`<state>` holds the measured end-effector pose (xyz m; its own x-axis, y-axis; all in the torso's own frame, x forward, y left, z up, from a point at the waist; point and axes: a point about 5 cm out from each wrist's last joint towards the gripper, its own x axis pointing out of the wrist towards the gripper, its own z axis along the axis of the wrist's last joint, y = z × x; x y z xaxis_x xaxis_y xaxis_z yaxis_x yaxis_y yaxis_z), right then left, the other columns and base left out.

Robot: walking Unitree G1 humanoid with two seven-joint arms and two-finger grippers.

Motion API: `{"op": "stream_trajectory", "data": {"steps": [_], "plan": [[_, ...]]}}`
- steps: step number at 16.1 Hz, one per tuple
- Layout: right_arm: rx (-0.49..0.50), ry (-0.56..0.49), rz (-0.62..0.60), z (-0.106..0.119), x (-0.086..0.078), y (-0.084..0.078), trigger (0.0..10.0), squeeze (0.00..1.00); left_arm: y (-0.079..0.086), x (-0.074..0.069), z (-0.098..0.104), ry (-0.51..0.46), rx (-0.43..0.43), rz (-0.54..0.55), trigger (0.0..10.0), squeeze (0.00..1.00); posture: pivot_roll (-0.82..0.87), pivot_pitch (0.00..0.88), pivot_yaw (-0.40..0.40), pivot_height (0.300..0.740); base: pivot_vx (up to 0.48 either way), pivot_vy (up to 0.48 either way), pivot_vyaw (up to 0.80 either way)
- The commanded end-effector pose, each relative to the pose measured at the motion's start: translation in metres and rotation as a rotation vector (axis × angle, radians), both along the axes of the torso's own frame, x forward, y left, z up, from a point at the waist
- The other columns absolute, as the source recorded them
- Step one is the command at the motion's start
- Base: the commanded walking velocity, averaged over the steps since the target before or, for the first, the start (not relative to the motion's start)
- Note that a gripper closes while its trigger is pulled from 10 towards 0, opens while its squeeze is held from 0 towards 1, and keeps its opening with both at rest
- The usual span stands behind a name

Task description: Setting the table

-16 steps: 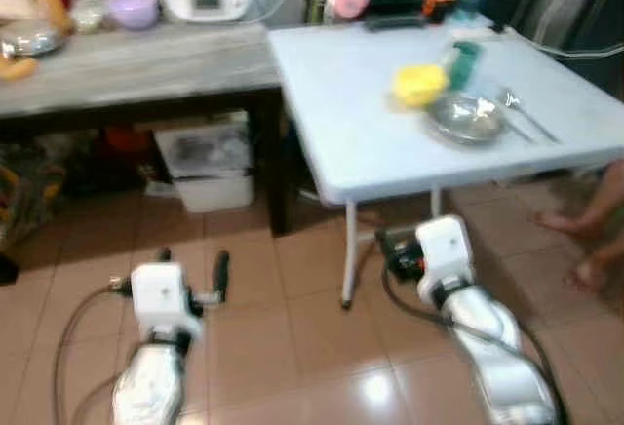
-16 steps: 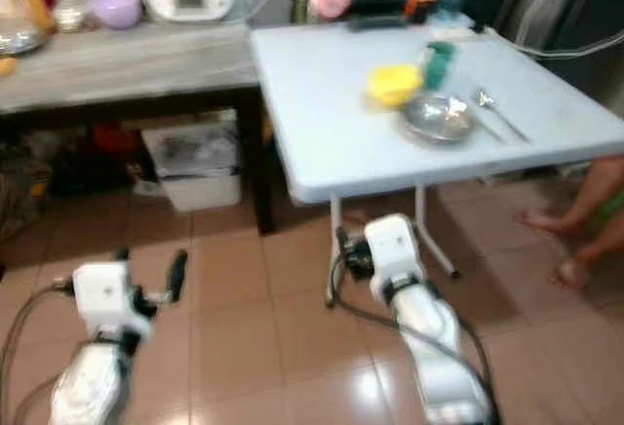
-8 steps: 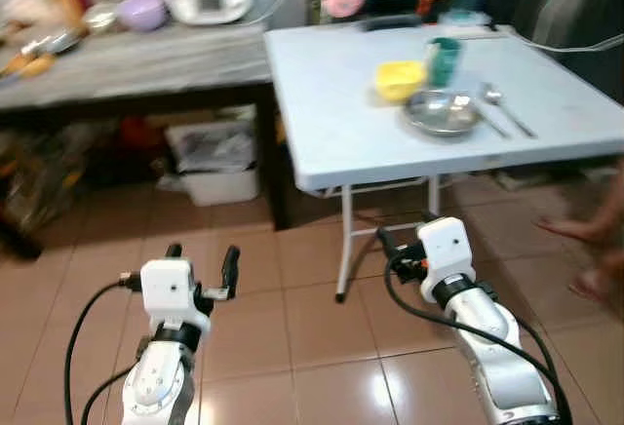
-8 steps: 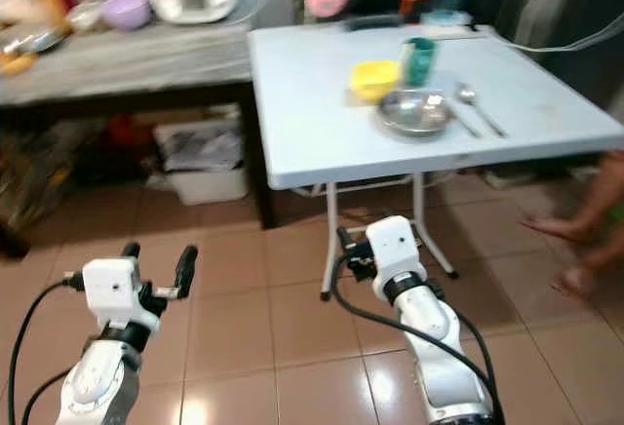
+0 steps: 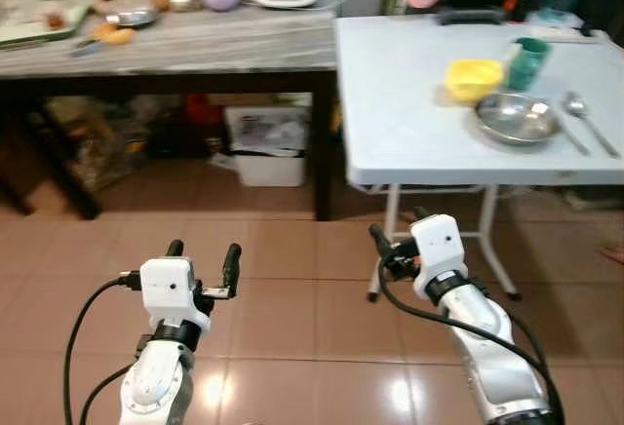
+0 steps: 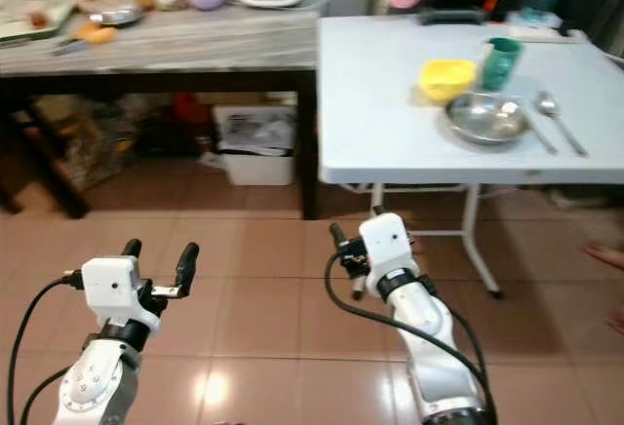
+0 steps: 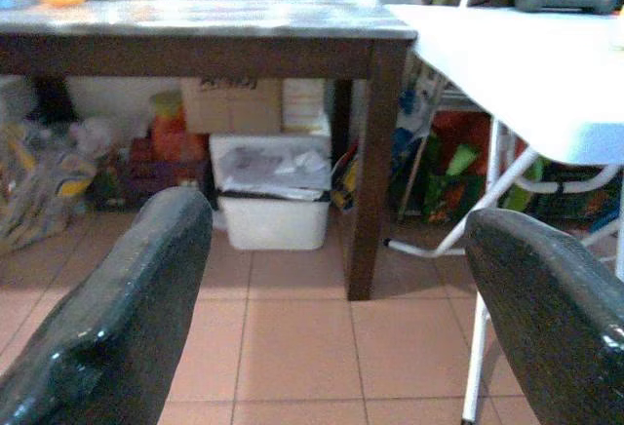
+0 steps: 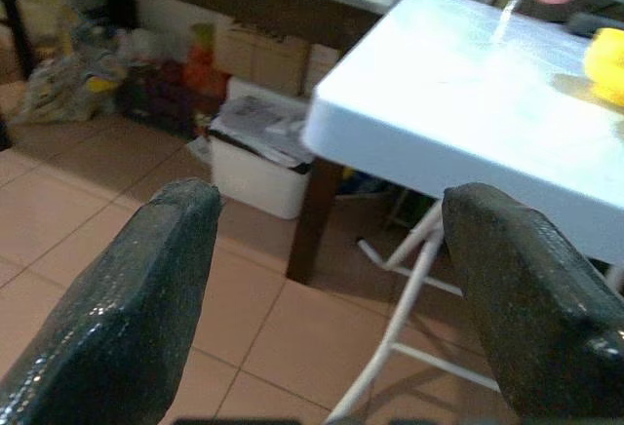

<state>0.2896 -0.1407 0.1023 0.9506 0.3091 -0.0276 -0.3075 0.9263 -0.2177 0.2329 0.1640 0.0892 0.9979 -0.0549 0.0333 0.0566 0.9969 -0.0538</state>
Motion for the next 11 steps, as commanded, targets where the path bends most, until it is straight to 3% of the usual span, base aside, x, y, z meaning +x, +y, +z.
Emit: {"op": "stream_trajectory", "data": {"steps": [1, 4, 7, 11], "plan": [[-0.008, 0.001, 0.003, -0.001, 0.001, -0.001, 10.0, 0.00, -0.001, 0.001, 0.003, -0.008, -0.007, -0.005, 10.0, 0.00, -0.04, 0.082, 0.036, 0.740, 0.360, 0.000, 0.00], [-0.008, 0.002, 0.005, -0.002, 0.000, -0.001, 10.0, 0.00, -0.003, 0.002, 0.002, -0.004, -0.004, -0.015, 10.0, 0.00, -0.04, 0.083, 0.036, 0.740, 0.341, 0.000, 0.00], [0.001, 0.071, 0.018, -0.010, 0.000, 0.001, 10.0, 0.00, -0.005, 0.003, 0.000, 0.012, -0.020, -0.008, 10.0, 0.00, -0.05, 0.083, 0.033, 0.740, 0.000, 0.000, 0.00], [0.022, 0.088, 0.054, -0.010, -0.001, 0.009, 10.0, 0.00, -0.002, 0.001, -0.004, 0.032, -0.035, 0.019, 10.0, 0.00, -0.04, 0.084, 0.029, 0.740, 0.000, 0.000, 0.00]]}}
